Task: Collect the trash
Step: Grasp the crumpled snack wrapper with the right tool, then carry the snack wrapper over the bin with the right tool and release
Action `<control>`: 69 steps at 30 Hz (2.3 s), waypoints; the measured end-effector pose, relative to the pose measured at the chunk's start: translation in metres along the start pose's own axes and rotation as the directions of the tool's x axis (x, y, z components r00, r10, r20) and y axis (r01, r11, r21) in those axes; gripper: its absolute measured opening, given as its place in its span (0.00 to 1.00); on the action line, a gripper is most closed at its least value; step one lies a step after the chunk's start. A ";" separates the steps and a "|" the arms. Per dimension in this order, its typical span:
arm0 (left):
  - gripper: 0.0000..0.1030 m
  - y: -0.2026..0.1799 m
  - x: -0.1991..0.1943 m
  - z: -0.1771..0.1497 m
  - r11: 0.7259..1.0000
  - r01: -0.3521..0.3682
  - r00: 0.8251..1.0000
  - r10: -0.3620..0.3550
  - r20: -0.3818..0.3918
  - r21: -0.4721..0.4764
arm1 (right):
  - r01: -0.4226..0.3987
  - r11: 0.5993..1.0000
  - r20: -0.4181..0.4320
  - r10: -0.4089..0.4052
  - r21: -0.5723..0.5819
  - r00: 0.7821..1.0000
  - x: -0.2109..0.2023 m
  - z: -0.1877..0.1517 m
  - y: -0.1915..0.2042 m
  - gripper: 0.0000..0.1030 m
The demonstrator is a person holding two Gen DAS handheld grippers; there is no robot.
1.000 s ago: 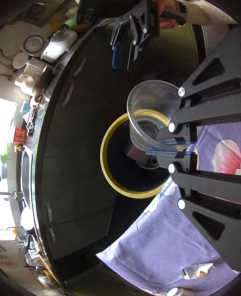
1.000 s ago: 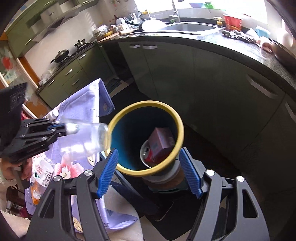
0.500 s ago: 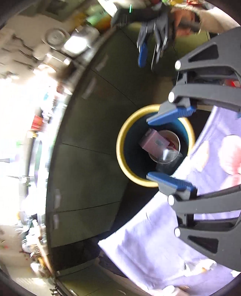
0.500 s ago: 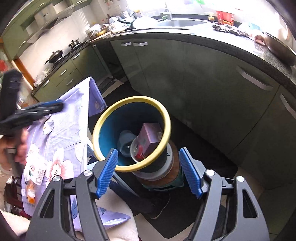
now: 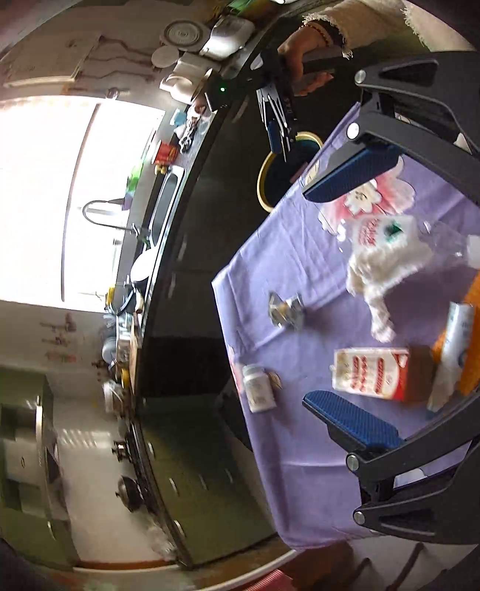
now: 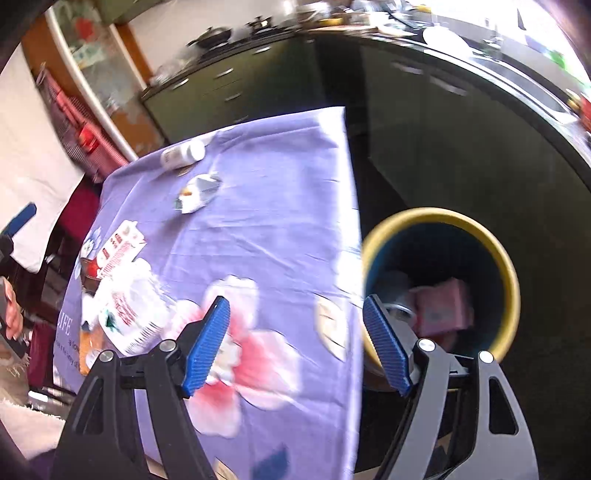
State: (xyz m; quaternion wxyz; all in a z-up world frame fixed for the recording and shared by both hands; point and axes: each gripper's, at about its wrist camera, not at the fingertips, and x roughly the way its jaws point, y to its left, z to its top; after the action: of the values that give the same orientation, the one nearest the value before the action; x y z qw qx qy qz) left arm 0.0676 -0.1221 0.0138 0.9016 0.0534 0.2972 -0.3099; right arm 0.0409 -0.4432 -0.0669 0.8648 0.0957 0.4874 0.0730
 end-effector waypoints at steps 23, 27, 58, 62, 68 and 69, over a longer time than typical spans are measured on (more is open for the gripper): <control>0.94 0.091 -0.017 -0.055 0.999 -0.049 0.999 0.049 0.007 0.003 | 0.077 0.974 -0.402 0.016 0.213 0.916 0.194 0.151 0.111 0.66; 0.94 0.098 -0.017 -0.060 1.000 -0.031 1.000 0.031 0.004 -0.003 | 0.123 0.976 -0.423 -0.035 0.182 0.906 0.213 0.158 0.118 0.61; 0.94 0.030 -0.012 -0.063 0.996 0.081 0.995 -0.079 -0.068 0.038 | 0.222 0.953 -0.197 -0.182 0.205 0.964 0.009 0.033 -0.063 0.30; 0.95 0.004 -0.007 -0.062 0.987 0.143 0.985 -0.135 -0.103 0.072 | 0.286 0.930 -0.249 -0.227 0.232 0.941 0.029 0.025 -0.115 0.31; 0.95 -0.014 -0.006 -0.055 0.982 0.165 0.980 -0.153 -0.129 0.090 | 0.336 0.913 -0.295 -0.264 0.231 0.918 0.063 0.023 -0.148 0.31; 0.95 -0.015 -0.006 -0.054 0.982 0.164 0.979 -0.151 -0.135 0.091 | 0.340 0.911 -0.297 -0.266 0.233 0.917 0.066 0.023 -0.152 0.31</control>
State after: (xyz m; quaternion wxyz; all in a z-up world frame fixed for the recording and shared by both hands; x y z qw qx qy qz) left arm 0.0282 -0.1158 -0.0258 0.8495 0.0949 0.3412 -0.3910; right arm 0.0994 -0.5789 -0.1458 0.7720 0.1293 0.6105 -0.1211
